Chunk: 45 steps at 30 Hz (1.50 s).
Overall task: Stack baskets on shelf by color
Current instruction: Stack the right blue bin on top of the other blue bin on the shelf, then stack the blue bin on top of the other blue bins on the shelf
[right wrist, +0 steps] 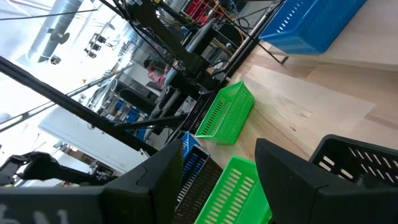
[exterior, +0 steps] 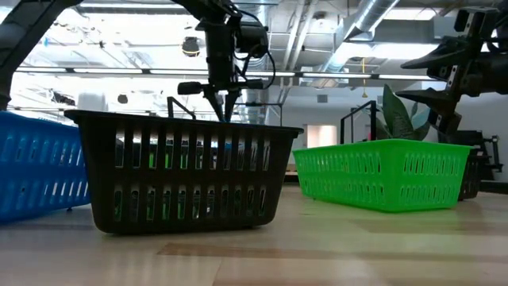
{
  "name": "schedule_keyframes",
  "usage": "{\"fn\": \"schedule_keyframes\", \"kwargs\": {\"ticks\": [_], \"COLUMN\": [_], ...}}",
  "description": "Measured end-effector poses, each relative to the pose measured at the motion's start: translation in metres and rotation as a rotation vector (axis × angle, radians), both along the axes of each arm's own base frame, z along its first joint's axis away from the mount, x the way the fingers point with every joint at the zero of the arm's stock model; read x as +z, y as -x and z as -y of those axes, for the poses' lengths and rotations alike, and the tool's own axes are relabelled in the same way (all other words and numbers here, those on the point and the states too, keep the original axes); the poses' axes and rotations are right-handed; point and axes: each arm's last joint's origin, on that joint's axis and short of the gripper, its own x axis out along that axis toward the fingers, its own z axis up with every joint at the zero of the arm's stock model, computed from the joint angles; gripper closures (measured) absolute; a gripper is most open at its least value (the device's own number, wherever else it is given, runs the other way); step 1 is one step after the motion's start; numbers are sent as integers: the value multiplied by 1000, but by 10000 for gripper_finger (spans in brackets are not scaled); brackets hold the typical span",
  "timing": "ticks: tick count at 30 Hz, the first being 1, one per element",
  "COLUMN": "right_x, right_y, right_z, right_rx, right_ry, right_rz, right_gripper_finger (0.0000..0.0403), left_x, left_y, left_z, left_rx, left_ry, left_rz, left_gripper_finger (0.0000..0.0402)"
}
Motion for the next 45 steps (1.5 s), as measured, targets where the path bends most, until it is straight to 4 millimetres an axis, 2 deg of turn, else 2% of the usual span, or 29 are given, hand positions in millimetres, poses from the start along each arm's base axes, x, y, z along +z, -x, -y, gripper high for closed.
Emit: {"fn": "schedule_keyframes", "kwargs": {"ticks": [4, 6, 8, 11, 14, 17, 22, 28, 32, 36, 40, 45], "right_x": [0, 0, 0, 0, 0, 0, 0, 0, 0, -1, 0, 0], "right_y": [0, 0, 0, 0, 0, 0, 0, 0, 0, 0, 0, 0], "right_z": [0, 0, 0, 0, 0, 0, 0, 0, 0, 0, 0, 0], "right_rx": [0, 0, 0, 0, 0, 0, -1, -1, 0, 5, 6, 8], "right_ry": [0, 0, -1, -1, -1, -1, -30, -22, -22, -30, -34, -36], "right_rz": [0, 0, 0, 0, 0, 0, 2, -2, -3, -7, -5, -4], "right_gripper_finger": [179, 179, 179, 179, 179, 179, 179, 179, 179, 179, 179, 179], "left_x": [14, 30, 50, 81, 103, 114, 124, 106, 79, 49, 21, -16], "left_y": [-3, -7, -11, -12, -7, -4, 4, 21, 42, 74, 106, 128], "left_z": [-4, -1, 12, 46, 85, 131, 215, 297, 347, 391, 416, 432], "left_rx": [-88, -202, -320, -462, -548, -590, -596, -459, -317, -213, -125, -30], "left_ry": [48, 92, 134, 144, 137, 113, 157, 169, 204, 214, 199, 235], "left_rz": [68, 133, 176, 161, 92, 28, 100, 84, 24, -62, -125, -29], "left_gripper_finger": [371, 371, 371, 371, 372, 371, 340, 255, 209, 193, 193, 199]}}
